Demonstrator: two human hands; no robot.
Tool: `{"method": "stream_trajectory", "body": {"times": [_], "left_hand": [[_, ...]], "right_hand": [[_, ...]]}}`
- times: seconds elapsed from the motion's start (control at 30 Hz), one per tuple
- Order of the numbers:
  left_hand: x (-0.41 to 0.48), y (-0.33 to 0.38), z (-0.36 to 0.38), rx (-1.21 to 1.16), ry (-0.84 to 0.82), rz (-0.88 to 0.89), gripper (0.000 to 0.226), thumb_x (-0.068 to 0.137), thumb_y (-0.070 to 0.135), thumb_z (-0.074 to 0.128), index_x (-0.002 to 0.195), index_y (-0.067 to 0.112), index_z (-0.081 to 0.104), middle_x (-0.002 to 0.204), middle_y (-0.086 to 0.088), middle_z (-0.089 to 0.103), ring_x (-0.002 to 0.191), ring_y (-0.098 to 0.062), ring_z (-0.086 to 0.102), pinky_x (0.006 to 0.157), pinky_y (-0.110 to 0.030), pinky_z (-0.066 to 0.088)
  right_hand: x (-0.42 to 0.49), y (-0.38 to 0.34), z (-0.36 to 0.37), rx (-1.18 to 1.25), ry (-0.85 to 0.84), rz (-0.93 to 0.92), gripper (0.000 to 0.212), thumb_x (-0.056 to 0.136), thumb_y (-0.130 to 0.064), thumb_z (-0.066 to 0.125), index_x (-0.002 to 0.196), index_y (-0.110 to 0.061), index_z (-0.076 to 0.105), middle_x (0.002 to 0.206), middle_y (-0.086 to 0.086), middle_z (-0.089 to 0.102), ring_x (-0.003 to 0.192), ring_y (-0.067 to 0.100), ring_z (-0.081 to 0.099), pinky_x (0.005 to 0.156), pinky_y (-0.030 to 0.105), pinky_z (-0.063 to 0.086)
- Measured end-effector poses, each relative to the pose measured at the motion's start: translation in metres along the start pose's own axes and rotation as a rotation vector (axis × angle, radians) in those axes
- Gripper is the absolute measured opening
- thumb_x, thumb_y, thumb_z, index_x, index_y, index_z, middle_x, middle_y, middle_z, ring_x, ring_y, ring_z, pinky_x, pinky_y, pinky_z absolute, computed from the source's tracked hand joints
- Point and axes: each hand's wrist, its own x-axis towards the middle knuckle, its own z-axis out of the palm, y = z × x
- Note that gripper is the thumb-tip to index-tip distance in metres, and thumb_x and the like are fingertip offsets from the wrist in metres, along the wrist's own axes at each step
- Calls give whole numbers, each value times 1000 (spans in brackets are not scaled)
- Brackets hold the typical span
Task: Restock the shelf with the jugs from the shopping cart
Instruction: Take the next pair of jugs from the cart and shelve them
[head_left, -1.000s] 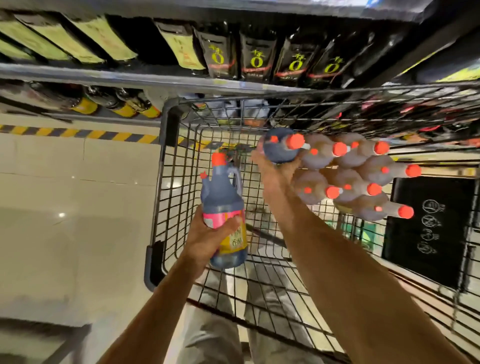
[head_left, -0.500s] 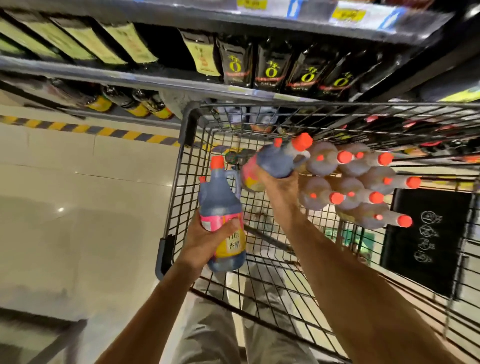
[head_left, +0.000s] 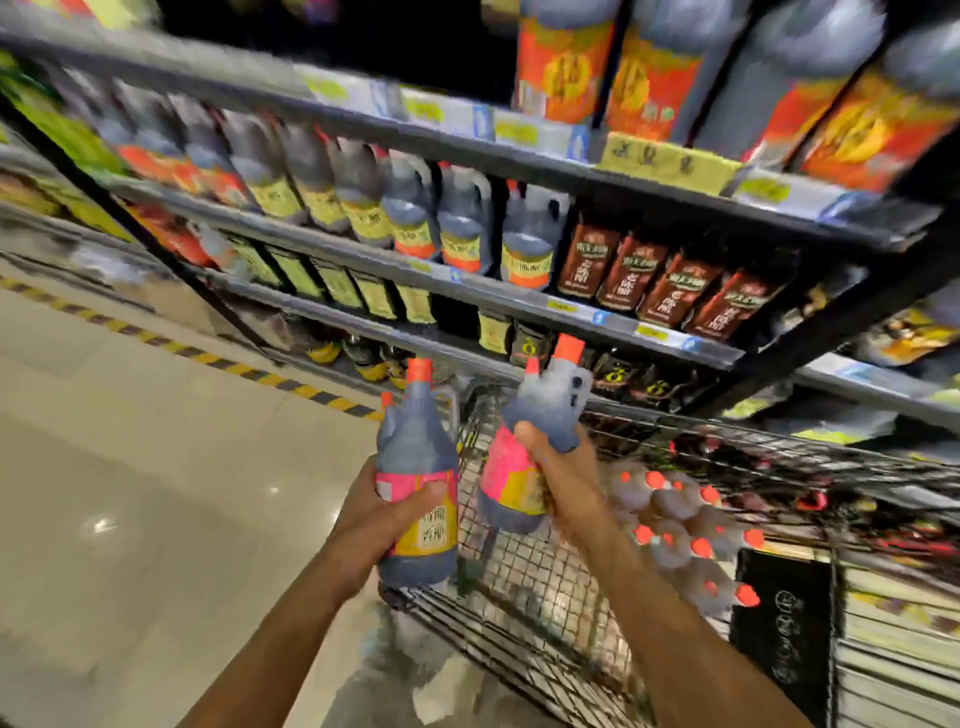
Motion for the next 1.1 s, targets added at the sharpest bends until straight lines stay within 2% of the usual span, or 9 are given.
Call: {"method": "stream_trajectory", "body": {"times": [0.07,0.17,0.33,0.43,0.5,0.57,0.73,0.97,1.1], "left_hand": [[-2,23,-17,-22,-11,49,108,34,63,94,126,17,59,108,-12,75,92,-33,74,72,-43,61],[-1,56,-50,-70,-13,127,105,33,60,95,123,18,61,106,-11,76,91,-32,75,68,-37,61],[5,100,-126,-107,-52,210,95,41,50,94,122,15,60,104,-13,76,90,-35,74,73,-45,60],[12,124,-179,-116,-91,252,107,37,57,96,128,18,56,111,-14,74,95,-35,73,79,-51,60],[15,139,-210,-127,-114,275,106,38,56,96,129,18,56,110,-13,75,94,-34,74,74,-45,60],[17,152,-233,-140,-140,284,95,46,47,93,129,19,56,107,-13,75,93,-35,74,73,-44,60],[30,186,-269,-149,-190,278,88,50,42,87,129,18,56,107,-14,75,93,-35,74,76,-47,60],[83,238,-279,-193,-266,296,70,72,32,86,132,16,54,112,-17,73,99,-39,72,78,-48,59],[126,276,-275,-147,-241,416,74,63,35,84,130,18,55,111,-12,75,99,-34,72,77,-45,59]], "right_hand": [[-3,-26,23,24,-36,-53,64,75,-43,85,131,-18,65,128,15,70,114,34,69,95,51,56],[-4,-53,63,-1,-128,-114,56,94,-32,73,142,-12,54,132,12,68,115,29,69,90,42,57],[-21,-95,152,-72,-146,-150,64,76,-51,82,129,-21,61,112,3,77,98,22,75,76,35,60],[-31,-105,203,-93,-132,-189,86,67,-64,84,133,-19,54,122,5,74,108,23,73,88,44,60],[-34,-109,233,-97,-132,-221,77,74,-57,81,136,-21,53,126,4,72,110,22,73,89,42,60],[-37,-116,259,-103,-133,-237,66,81,-47,74,140,-25,51,126,-1,73,109,19,73,89,41,60],[-35,-139,306,-137,-95,-269,71,75,-51,76,138,-28,51,118,-2,76,101,22,76,84,44,61],[5,-181,340,-134,-48,-330,55,75,-43,75,124,-30,55,113,-2,75,94,16,76,80,38,62],[49,-206,353,-144,-44,-385,58,73,-44,77,125,-31,55,114,-3,76,96,15,76,85,41,62]]}}
